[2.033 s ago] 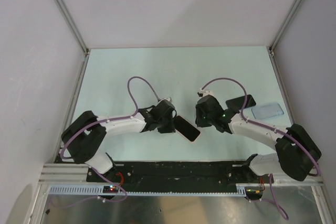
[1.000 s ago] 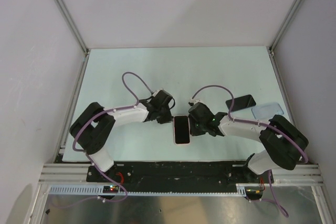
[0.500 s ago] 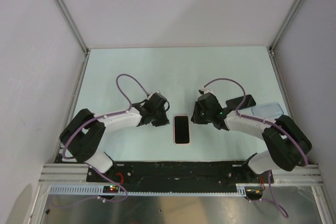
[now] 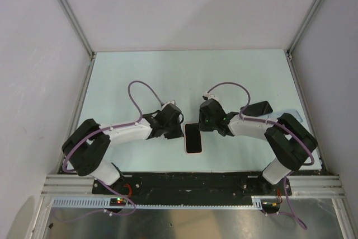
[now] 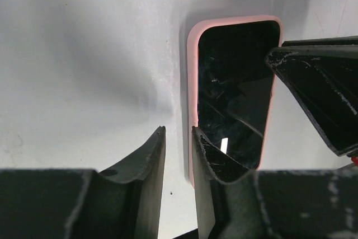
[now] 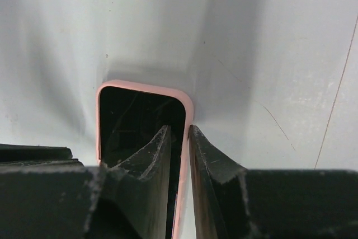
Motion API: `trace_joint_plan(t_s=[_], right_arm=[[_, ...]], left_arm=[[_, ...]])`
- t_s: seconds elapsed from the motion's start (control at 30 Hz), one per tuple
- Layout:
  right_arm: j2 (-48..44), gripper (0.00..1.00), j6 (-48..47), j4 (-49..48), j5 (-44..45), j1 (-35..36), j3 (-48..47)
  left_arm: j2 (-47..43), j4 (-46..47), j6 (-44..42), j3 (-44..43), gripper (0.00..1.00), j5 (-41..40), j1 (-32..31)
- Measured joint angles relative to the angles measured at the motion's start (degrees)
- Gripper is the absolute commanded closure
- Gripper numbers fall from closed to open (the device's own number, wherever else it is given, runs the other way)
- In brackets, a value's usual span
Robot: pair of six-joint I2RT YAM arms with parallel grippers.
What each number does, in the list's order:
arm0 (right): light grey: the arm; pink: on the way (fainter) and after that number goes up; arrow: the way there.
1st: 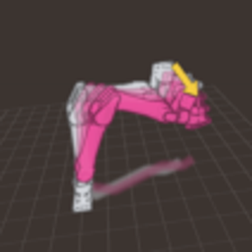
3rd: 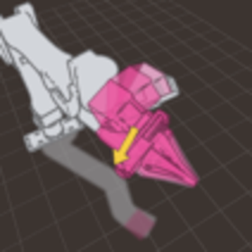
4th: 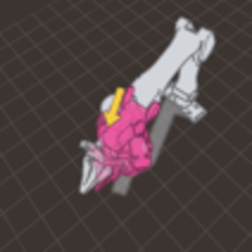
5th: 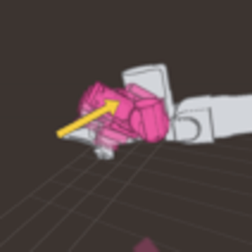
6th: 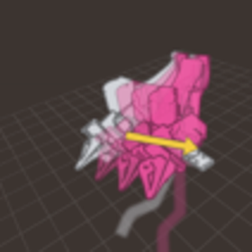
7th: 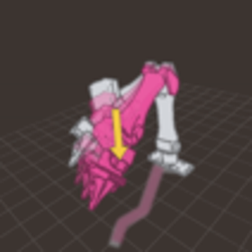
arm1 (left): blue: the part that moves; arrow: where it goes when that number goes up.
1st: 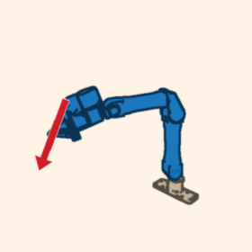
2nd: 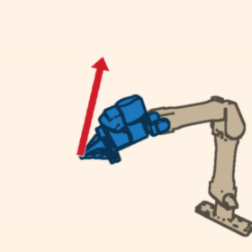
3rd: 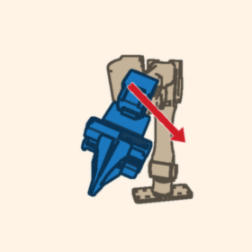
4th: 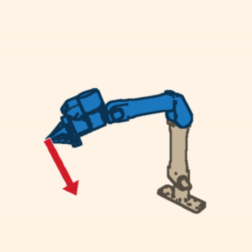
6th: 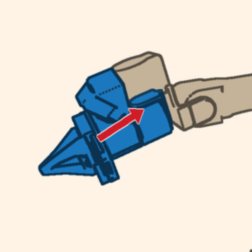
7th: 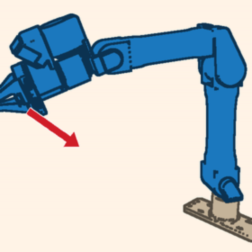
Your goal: Put the phone into the phone case
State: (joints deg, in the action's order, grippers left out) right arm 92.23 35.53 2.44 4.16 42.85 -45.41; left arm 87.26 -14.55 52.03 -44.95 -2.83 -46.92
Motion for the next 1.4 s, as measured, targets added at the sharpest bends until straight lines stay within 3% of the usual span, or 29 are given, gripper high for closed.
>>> trace_joint_plan(t_s=[0.23,0.3,0.4,0.6,0.7,0.8,0.93,1.07,1.4], right_arm=[[1.09,0.89,-0.20,3.04,7.10,3.50,-2.19],[1.66,0.88,-0.26,3.98,8.72,4.13,-2.97],[1.62,0.77,-0.37,4.42,9.92,4.72,-3.26],[-3.76,0.59,-0.20,6.03,6.36,3.48,-0.22],[-13.18,0.55,0.00,8.46,4.44,0.66,1.14],[-25.49,0.48,0.55,9.14,4.15,-3.39,1.29],[-38.97,0.42,1.60,9.40,4.59,-8.39,2.60],[-46.47,0.40,2.23,11.50,4.48,-12.13,6.49],[-50.51,0.38,2.29,15.89,2.23,-15.74,10.21]], left_arm=[[0.33,-0.04,0.02,-0.11,0.71,-0.52,0.00],[0.79,-0.15,0.02,-0.26,0.67,-0.70,0.00],[0.98,-0.61,0.17,-0.35,0.62,-1.57,-0.11],[0.98,-3.32,2.03,-2.21,0.34,-5.07,-2.29],[1.09,-5.79,3.48,-4.15,0.13,-7.67,-4.31],[2.73,-8.37,4.92,-8.20,0.02,-10.71,-7.17],[8.37,-11.52,6.25,-15.76,0.01,-14.12,-10.86],[15.28,-16.37,7.10,-23.85,0.00,-17.46,-13.68],[20.65,-25.86,9.49,-28.46,0.00,-23.28,-15.91]])
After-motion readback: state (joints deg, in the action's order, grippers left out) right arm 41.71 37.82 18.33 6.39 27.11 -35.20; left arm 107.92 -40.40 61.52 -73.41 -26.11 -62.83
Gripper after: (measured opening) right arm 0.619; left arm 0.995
